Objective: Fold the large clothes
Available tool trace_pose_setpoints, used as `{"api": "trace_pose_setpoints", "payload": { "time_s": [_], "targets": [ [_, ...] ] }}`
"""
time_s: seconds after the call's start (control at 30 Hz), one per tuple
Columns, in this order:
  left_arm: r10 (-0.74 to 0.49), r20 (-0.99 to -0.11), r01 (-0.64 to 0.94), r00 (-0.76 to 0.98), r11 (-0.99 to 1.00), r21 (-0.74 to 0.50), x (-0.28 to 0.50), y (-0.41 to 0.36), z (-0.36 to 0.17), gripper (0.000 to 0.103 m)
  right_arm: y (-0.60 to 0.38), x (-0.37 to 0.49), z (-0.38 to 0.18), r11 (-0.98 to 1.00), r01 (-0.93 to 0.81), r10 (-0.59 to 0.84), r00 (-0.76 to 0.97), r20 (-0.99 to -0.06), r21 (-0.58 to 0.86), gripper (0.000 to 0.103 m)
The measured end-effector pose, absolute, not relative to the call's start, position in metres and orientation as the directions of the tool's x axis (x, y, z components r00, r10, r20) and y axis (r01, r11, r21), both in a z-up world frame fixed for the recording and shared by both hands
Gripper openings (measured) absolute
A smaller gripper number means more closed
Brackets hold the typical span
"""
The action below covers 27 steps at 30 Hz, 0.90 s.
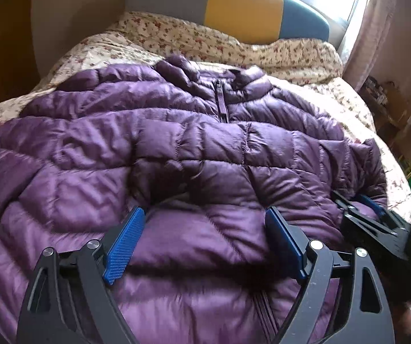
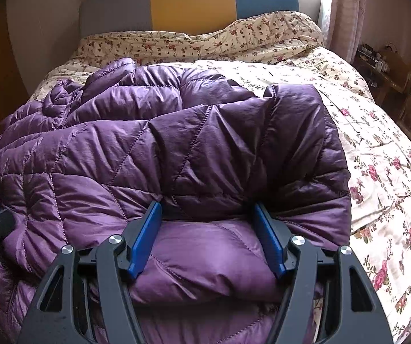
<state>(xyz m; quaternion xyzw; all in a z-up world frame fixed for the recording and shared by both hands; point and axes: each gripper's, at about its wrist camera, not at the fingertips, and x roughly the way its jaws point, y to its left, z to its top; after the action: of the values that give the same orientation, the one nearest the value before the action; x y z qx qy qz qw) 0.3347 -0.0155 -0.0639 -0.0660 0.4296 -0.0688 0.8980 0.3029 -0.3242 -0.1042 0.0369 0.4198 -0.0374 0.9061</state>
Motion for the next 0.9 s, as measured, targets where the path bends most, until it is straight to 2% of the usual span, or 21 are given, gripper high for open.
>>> {"api": "trace_pose_setpoints", "payload": {
  "time_s": [0.37, 0.63, 0.77, 0.8, 0.83, 0.9],
  "targets": [
    [-0.154, -0.737, -0.043, 0.658, 0.970, -0.241, 0.270, 0.048, -0.039, 0.086, -0.323, 0.304, -0.103, 0.995, 0.098, -0.040, 0.644, -0.764, 0.030, 0.065],
    [-0.070, -0.759, -0.282, 0.647, 0.903, -0.324, 0.197, 0.161, -0.041, 0.086, -0.322, 0.304, -0.102, 0.995, 0.099, -0.042, 0.645, -0.763, 0.029, 0.065],
    [0.039, -0.771, -0.465, 0.635, 0.817, -0.342, 0.133, 0.239, -0.042, 0.085, -0.322, 0.304, -0.103, 0.995, 0.099, -0.041, 0.644, -0.764, 0.030, 0.065],
    [0.058, -0.771, -0.499, 0.634, 0.792, -0.351, 0.119, 0.254, -0.043, 0.085, -0.323, 0.304, -0.102, 0.995, 0.099, -0.040, 0.645, -0.763, 0.031, 0.065],
    [0.084, -0.773, -0.554, 0.629, 0.746, -0.370, 0.098, 0.278, -0.045, 0.080, -0.323, 0.304, -0.103, 0.995, 0.098, -0.038, 0.645, -0.763, 0.033, 0.065],
    [0.108, -0.775, -0.626, 0.623, 0.663, -0.411, 0.069, 0.311, -0.049, 0.079, -0.322, 0.304, -0.102, 0.995, 0.099, -0.039, 0.645, -0.763, 0.033, 0.065]
  ]
}}
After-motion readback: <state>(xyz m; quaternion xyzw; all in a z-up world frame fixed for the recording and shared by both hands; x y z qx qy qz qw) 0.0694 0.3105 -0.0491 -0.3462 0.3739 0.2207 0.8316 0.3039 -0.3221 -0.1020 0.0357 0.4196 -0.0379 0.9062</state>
